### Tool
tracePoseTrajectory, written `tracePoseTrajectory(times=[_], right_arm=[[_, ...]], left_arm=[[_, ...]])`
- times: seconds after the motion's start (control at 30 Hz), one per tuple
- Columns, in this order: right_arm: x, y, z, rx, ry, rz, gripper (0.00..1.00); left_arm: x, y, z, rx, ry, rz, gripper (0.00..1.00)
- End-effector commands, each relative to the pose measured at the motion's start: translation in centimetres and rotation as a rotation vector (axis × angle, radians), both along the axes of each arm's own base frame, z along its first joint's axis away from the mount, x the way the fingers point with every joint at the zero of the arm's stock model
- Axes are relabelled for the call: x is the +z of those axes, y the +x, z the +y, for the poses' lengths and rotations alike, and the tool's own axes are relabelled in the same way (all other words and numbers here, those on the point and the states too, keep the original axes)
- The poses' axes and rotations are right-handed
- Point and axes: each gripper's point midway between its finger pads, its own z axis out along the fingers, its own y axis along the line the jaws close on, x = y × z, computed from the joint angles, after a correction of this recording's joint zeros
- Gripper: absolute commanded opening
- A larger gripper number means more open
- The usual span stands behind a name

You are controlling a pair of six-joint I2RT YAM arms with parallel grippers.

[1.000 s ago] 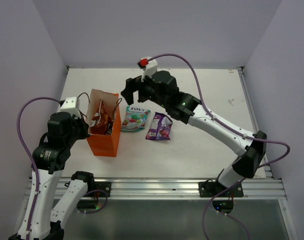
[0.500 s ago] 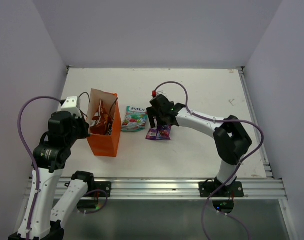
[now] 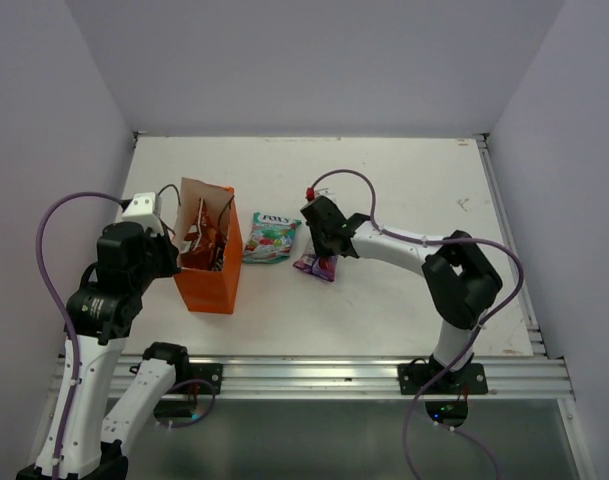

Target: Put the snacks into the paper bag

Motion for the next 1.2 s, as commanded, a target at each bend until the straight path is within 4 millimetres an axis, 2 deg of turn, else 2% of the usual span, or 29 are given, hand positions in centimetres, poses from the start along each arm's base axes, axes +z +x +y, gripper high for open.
tracePoseTrajectory(times=[0.0,0.03,0.07,0.1,0.17,0.2,0.27,0.3,0.37,0.4,0.43,0.47,0.5,0.53,0.57,0.6,0.67,0.7,0.77,0.8,0.87,0.93,1.0,1.03,1.07,1.17], right_arm=[[-2.3,-1.4,-1.9,0.001,-0.077,0.069,0.07],[-1.6,-1.1,-2.0,0.003,-0.086,0.05,0.0],[-0.9,-1.2,-2.5,0.003,-0.103,0.048,0.0],[1.7,-0.3,-2.0,0.006,-0.079,-0.007,0.0],[5.4,0.8,-2.4,0.021,-0.1,-0.083,0.0],[10.2,2.1,-1.5,0.017,-0.04,-0.178,0.0],[15.4,3.4,-0.9,0.038,-0.005,-0.278,0.0],[20.4,4.5,0.2,0.041,0.069,-0.367,0.0],[24.4,5.1,1.7,0.09,0.126,-0.419,0.0],[29.0,5.5,2.9,0.111,0.213,-0.484,0.0],[29.4,5.9,4.3,0.137,0.237,-0.476,0.0],[30.5,5.4,5.7,0.192,0.292,-0.464,0.0],[33.8,5.4,6.8,0.221,0.368,-0.509,0.0],[34.0,5.2,8.3,0.257,0.398,-0.502,0.0],[35.3,5.0,9.4,0.292,0.443,-0.523,0.0],[37.2,3.9,10.8,0.362,0.505,-0.541,0.0],[38.2,3.0,13.5,0.452,0.579,-0.545,0.0],[39.0,1.5,15.0,0.532,0.65,-0.52,0.0],[38.3,0.8,17.5,0.614,0.719,-0.471,0.0],[38.6,-0.9,19.0,0.689,0.776,-0.429,0.0],[38.3,-2.0,21.1,0.758,0.816,-0.405,0.0],[38.5,-4.3,23.0,0.835,0.857,-0.381,0.0],[38.4,-5.5,24.9,0.872,0.907,-0.355,0.0],[38.2,-5.8,25.5,0.879,0.919,-0.345,0.0],[38.9,-6.4,25.9,0.906,0.948,-0.35,0.0],[38.3,-7.6,27.2,0.933,0.971,-0.315,0.0]], left_arm=[[0.9,0.5,-0.3,-0.015,-0.001,-0.035,0.0],[0.9,0.5,-0.3,-0.014,-0.001,-0.034,0.0],[1.0,0.6,-0.3,-0.014,-0.001,-0.035,0.0],[0.9,0.6,-0.3,-0.016,-0.001,-0.034,0.0],[0.9,0.6,-0.3,-0.017,0.0,-0.034,0.0],[0.9,0.6,-0.3,-0.018,-0.001,-0.033,0.0],[0.8,0.7,-0.4,-0.02,0.0,-0.029,0.0],[0.8,0.8,-0.4,-0.021,-0.001,-0.03,0.0],[0.7,0.9,-0.5,-0.025,0.0,-0.026,0.0],[0.7,0.9,-0.5,-0.026,-0.001,-0.027,0.0],[0.7,0.9,-0.5,-0.027,0.0,-0.029,0.0],[0.7,1.0,-0.5,-0.028,-0.001,-0.028,0.0],[0.7,1.0,-0.5,-0.028,-0.001,-0.028,0.0],[0.8,1.0,-0.5,-0.028,-0.002,-0.033,0.0],[0.9,1.0,-0.5,-0.027,-0.001,-0.033,0.0],[0.8,1.0,-0.5,-0.026,0.0,-0.032,0.0],[0.8,0.9,-0.4,-0.023,-0.001,-0.033,0.0],[0.9,1.0,-0.4,-0.024,0.0,-0.035,0.0],[0.9,1.0,-0.4,-0.024,0.0,-0.038,0.0],[0.9,1.0,-0.4,-0.024,0.0,-0.038,0.0],[0.9,0.9,-0.4,-0.023,0.001,-0.037,0.0],[1.0,0.9,-0.4,-0.022,0.001,-0.041,0.0],[1.0,0.9,-0.4,-0.021,0.0,-0.041,0.0],[1.0,0.9,-0.4,-0.022,0.001,-0.041,0.0],[0.9,0.8,-0.4,-0.022,0.002,-0.038,0.0],[1.0,0.8,-0.3,-0.02,0.002,-0.043,0.0]])
